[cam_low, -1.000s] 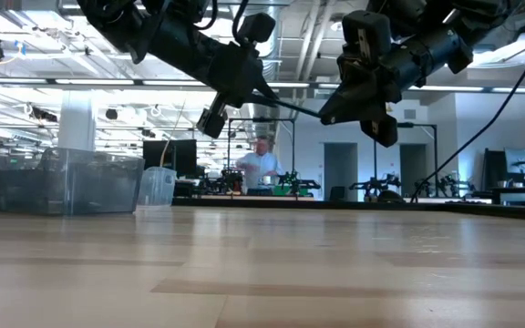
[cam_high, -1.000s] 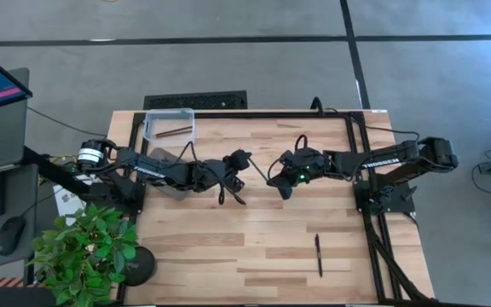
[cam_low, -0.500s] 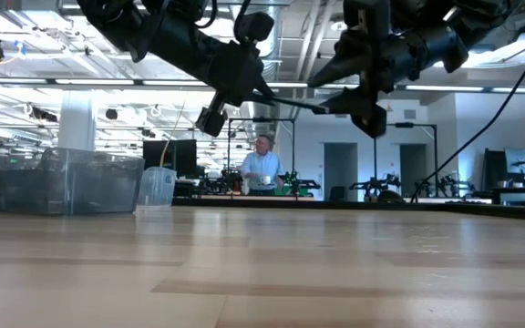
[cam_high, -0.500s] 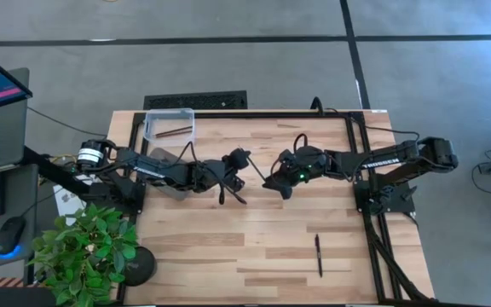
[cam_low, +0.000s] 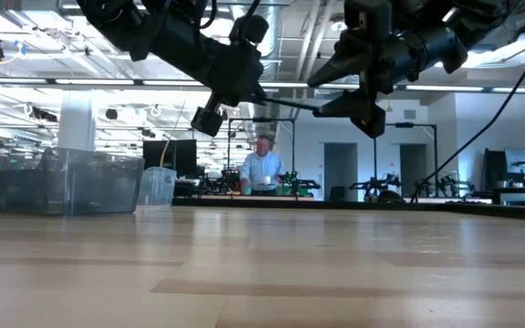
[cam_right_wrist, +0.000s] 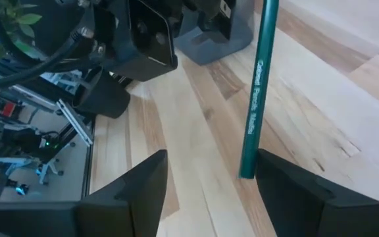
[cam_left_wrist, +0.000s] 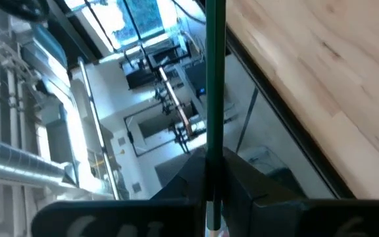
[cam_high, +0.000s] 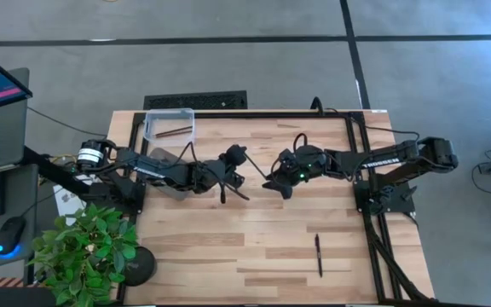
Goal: Sort pens & pencils
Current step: Put the green pencil into the white bin
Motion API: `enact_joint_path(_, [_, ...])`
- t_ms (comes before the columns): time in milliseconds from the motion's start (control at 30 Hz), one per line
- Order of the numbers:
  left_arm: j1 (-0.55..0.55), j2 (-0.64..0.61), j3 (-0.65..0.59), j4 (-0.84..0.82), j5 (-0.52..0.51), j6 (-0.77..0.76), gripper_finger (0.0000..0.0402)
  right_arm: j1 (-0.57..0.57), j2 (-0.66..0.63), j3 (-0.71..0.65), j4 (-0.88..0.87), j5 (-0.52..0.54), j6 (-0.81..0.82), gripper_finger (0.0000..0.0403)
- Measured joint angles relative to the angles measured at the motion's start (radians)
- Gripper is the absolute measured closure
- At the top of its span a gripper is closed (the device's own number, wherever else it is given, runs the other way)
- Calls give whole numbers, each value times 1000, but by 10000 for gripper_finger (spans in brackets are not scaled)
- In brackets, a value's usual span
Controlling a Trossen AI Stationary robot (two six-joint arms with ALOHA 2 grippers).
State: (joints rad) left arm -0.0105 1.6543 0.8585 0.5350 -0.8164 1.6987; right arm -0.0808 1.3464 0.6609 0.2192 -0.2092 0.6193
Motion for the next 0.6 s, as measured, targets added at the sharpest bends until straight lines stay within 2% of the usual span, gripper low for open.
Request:
enact_joint_path(233, [9,-3,0,-4,-161,-5,393,2,0,0,-50,-5,-43,158])
enact_joint_path(333, [22,-23,0,-32,-200,-74,393,1,0,0,-88,-4,-53,158])
enact_joint_path(600, [83,-196,-2,-434,-209,-450,390,10,0,0,-180,9,-104,158])
